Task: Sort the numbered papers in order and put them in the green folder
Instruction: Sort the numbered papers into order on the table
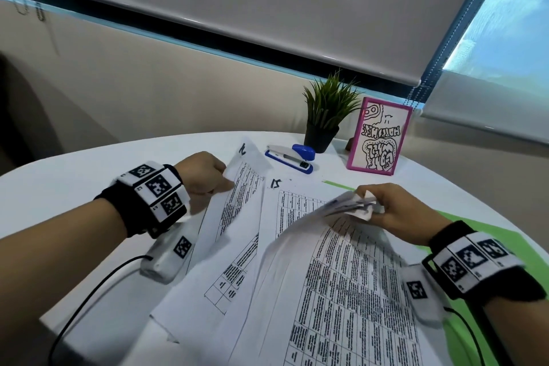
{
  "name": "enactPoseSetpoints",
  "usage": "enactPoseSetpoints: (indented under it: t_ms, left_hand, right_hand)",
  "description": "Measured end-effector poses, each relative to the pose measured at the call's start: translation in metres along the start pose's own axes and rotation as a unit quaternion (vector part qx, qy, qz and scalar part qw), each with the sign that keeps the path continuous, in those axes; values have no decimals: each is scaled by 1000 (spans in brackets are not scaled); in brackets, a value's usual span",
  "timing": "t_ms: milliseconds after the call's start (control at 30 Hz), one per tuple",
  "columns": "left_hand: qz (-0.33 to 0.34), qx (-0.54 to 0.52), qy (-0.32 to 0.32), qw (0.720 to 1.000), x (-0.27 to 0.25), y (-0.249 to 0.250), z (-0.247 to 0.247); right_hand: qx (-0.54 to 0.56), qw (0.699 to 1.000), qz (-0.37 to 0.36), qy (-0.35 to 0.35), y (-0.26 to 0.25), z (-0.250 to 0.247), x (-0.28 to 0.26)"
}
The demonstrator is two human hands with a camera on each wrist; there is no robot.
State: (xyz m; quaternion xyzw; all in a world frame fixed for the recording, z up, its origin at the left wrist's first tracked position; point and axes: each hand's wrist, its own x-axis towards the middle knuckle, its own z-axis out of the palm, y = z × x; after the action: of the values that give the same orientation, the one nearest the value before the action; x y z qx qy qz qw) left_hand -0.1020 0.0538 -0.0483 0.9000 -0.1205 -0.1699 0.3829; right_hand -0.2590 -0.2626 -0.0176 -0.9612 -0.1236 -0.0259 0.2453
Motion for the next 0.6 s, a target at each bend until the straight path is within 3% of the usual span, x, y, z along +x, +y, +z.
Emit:
enactPoseSetpoints:
  t_ms: [100,167,267,367,467,600]
  left_hand:
    - [47,-48,12,998,-7,7,2]
    - [79,-4,98,992,-10,12,0]
    - [131,60,275,951,-13,22,-13]
    - [176,18,348,921,-10,28,-37]
    - [176,-40,332,926,-8,24,-49]
    - [88,-22,210,973,-3,6,-42]
  right_hand:
    - [-48,998,17,-33,9,5,18]
    - [-49,997,41,-50,12,8,31]
    - [-43,993,84,-74,20,13,49]
    - [-34,991,105,-74,30,16,61]
    - [-37,994,87,-60,34,18,64]
    - [-23,996,73,-44,37,19,61]
